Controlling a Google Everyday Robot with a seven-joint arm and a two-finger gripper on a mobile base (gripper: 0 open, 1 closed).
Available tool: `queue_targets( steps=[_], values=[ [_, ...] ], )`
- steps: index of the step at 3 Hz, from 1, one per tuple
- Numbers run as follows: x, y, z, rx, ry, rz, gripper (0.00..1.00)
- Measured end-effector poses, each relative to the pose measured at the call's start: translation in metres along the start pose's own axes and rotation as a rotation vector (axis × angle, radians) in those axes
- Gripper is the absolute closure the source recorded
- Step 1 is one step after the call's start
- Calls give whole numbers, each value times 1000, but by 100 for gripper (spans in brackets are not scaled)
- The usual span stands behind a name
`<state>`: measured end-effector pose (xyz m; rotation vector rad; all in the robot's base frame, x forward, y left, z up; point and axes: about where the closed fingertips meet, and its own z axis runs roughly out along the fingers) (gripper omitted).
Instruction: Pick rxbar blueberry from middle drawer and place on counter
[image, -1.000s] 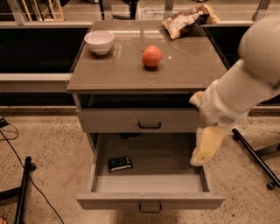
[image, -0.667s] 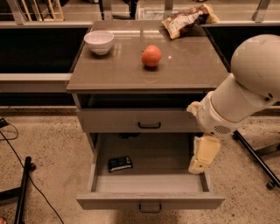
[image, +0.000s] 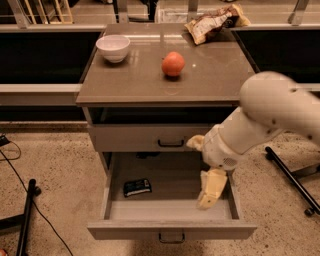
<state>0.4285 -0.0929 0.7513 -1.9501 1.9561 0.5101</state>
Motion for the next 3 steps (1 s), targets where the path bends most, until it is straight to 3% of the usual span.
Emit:
queue_targets(
  steps=[1,2,3],
  values=[
    [5,-19,91,-74,-232,-94,0],
    [3,-18,89,-17,-347,-210,0],
    [4,-19,89,3,-359,-279,0]
  ],
)
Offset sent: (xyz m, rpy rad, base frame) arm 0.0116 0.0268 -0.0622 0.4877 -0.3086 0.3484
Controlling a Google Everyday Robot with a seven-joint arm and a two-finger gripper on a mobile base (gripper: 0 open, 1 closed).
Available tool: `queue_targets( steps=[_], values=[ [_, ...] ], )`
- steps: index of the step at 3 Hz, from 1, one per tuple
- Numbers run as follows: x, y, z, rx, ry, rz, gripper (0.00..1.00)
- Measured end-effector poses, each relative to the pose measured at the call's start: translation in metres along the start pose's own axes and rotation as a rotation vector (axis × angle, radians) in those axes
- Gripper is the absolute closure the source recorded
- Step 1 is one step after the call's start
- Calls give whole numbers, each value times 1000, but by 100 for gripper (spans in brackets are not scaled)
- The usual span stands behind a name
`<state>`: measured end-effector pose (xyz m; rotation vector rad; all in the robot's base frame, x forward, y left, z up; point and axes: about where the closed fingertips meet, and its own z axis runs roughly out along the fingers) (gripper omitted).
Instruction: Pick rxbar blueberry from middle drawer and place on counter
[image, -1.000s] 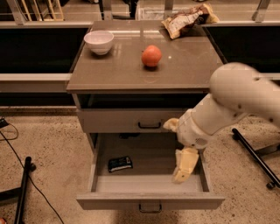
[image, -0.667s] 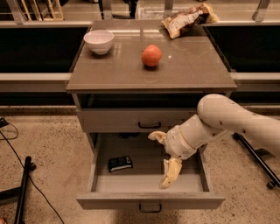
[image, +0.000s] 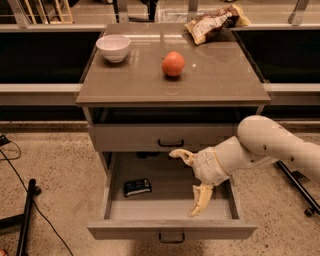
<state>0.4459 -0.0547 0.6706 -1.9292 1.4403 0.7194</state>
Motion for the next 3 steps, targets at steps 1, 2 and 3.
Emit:
queue_targets(
  steps=[1,2,3],
  values=[
    [19,-16,29,72,-82,6,0],
    [66,-28,69,217,-175,76,0],
    [89,-36,86,271,-178,118,0]
  ],
)
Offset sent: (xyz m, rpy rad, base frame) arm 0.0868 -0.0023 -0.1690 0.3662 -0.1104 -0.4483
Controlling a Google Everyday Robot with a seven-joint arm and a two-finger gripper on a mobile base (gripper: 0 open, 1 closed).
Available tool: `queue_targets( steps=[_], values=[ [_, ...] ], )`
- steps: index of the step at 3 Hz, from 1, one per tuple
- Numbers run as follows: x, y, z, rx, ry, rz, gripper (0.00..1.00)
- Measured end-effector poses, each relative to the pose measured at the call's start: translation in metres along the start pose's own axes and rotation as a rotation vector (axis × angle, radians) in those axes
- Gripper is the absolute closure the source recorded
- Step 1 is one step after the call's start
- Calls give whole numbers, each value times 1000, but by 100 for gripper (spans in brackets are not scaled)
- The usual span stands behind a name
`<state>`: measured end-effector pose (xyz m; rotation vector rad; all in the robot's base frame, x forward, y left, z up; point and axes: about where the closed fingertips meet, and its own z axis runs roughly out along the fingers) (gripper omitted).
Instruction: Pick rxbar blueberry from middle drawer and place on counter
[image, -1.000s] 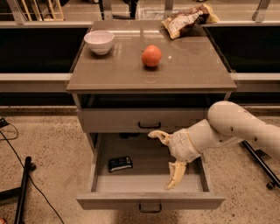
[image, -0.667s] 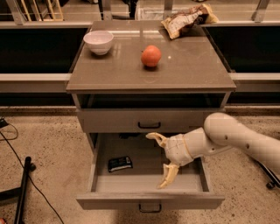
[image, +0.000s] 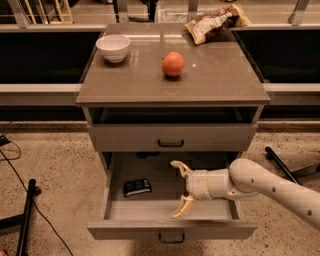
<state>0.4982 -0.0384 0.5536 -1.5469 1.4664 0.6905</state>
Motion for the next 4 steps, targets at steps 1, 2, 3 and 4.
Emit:
queue_targets(
  steps=[1,2,3,4],
  values=[
    [-4,-1,-2,-5,1,-6,0],
    [15,-10,20,-42,-14,55,0],
    [43,-23,63,-63,-12,124,0],
    [72,-38,92,-17,-37,156,3]
  ],
)
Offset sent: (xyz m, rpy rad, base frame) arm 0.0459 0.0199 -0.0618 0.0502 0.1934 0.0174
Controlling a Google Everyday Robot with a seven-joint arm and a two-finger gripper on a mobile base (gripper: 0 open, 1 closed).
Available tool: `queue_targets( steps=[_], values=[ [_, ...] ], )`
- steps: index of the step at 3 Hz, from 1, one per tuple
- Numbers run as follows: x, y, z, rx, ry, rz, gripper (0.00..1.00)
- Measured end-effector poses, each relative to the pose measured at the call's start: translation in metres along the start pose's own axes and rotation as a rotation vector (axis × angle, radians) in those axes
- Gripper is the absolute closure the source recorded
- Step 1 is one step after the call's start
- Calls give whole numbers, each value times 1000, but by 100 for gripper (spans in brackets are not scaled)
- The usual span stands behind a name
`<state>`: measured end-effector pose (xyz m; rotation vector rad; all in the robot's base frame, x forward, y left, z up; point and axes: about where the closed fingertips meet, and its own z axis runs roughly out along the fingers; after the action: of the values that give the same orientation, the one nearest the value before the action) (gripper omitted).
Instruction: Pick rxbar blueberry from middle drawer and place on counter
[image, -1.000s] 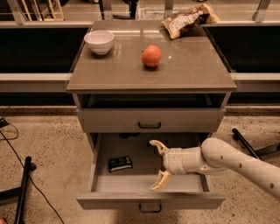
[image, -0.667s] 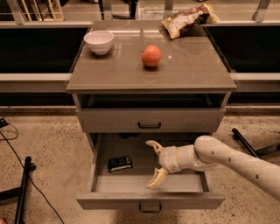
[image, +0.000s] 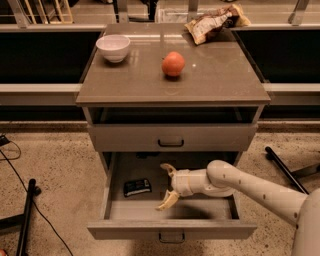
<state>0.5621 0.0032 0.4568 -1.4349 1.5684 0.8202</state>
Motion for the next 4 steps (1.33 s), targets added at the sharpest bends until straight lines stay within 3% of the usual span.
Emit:
queue_targets(
  steps=[1,2,3,4],
  values=[
    [17,-14,20,47,-36,-26,11],
    [30,-20,44,45,-45,-53,30],
    [36,-21,67,33,-40,-63,31],
    [35,-24,86,40,-47,-68,24]
  ],
)
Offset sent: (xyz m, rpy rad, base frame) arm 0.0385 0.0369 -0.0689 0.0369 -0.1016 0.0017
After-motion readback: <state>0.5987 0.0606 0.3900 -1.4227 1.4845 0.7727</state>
